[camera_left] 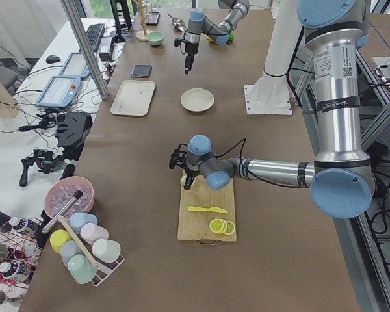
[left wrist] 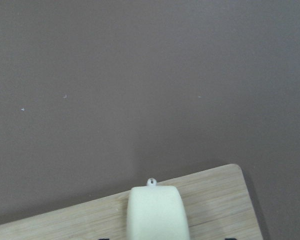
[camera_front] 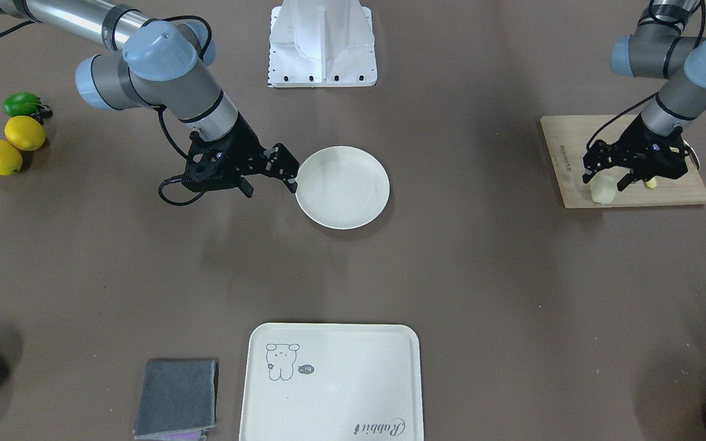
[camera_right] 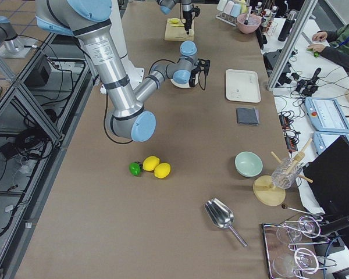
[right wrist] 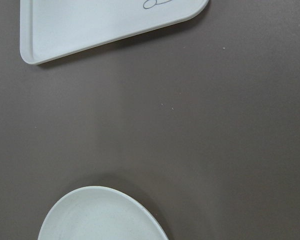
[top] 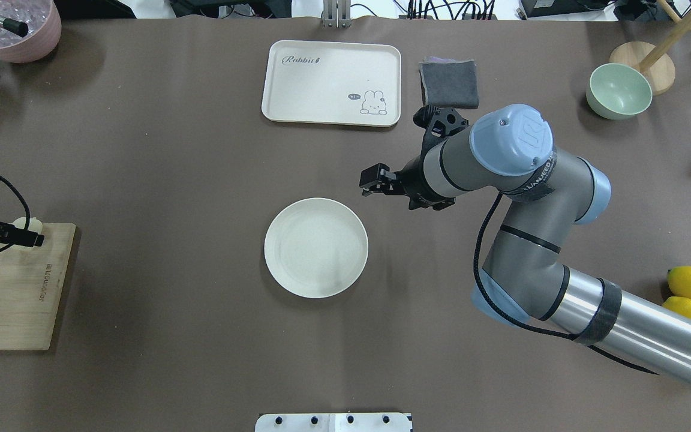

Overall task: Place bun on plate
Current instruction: 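Release the plate and lift the right gripper away while the left gripper grasps the bun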

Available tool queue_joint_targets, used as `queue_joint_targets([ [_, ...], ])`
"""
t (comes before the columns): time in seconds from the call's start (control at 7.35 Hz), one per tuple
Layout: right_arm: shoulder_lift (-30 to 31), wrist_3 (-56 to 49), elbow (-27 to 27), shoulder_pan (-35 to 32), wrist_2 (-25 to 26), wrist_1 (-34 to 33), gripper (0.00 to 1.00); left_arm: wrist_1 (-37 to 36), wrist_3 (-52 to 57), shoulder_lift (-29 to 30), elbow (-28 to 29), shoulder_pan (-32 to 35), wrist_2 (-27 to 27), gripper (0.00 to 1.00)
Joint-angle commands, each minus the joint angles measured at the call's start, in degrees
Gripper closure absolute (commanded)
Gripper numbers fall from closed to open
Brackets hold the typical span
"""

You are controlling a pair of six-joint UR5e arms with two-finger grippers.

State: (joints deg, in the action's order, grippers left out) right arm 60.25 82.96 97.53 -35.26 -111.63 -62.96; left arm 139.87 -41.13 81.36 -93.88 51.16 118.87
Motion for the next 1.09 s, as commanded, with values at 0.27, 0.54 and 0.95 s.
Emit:
queue_joint_targets([
  [0.27,0.3,-0.1,0.5,-0.3,0.0,-0.1,0.00,2.1,-0.8,-0.1,-1.1,0.2,-0.2,1.00],
  [0.54,0.1,-0.1,0.7,-1.8,-1.5,-2.1,0.00,2.0,-0.8,-0.1,-2.4,0.8,0.7,1.00],
  [0.95,0.5,-0.8,7.0,-8.5,-9.6,-12.3,0.00,1.1,-1.6,3.6,-5.3,3.0,2.7,1.00],
])
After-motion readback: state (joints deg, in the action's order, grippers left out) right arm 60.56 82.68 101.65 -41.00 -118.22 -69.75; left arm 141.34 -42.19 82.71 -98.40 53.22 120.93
